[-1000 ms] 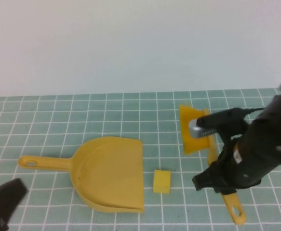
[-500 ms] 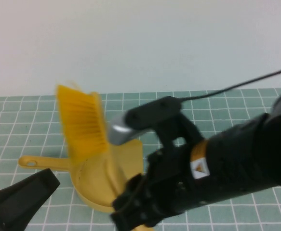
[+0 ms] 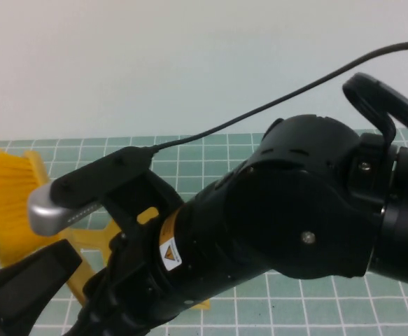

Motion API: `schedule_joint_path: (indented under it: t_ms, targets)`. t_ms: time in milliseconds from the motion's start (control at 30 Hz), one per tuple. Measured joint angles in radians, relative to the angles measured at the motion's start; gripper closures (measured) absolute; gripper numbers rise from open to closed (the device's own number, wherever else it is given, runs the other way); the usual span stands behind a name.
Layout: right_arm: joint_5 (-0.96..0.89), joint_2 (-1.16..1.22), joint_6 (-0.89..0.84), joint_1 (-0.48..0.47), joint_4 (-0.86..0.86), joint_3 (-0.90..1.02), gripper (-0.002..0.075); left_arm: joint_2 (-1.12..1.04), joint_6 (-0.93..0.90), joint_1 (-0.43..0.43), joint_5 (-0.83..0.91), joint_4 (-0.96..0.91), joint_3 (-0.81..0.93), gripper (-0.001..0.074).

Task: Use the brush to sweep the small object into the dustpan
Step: Hand over the broom

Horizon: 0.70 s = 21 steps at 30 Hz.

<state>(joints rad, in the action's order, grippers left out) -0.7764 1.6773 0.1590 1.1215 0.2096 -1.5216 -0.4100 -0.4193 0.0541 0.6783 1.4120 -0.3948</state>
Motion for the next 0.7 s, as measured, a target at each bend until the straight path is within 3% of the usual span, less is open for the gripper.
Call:
schedule_joint_path:
  t_ms: [400,700]
  targets:
    - [-0.07,0.009,0.068,0.012,-0.157,-0.077,0.0536,0.0,0.016,0.0,-0.021,-0.025,0.0,0.0223]
    - [-0.061,0.009,0.009,0.012,-0.056,-0.077,0.0537,0.0,0.016,0.0,-0.086,-0.027,0.0,0.0223]
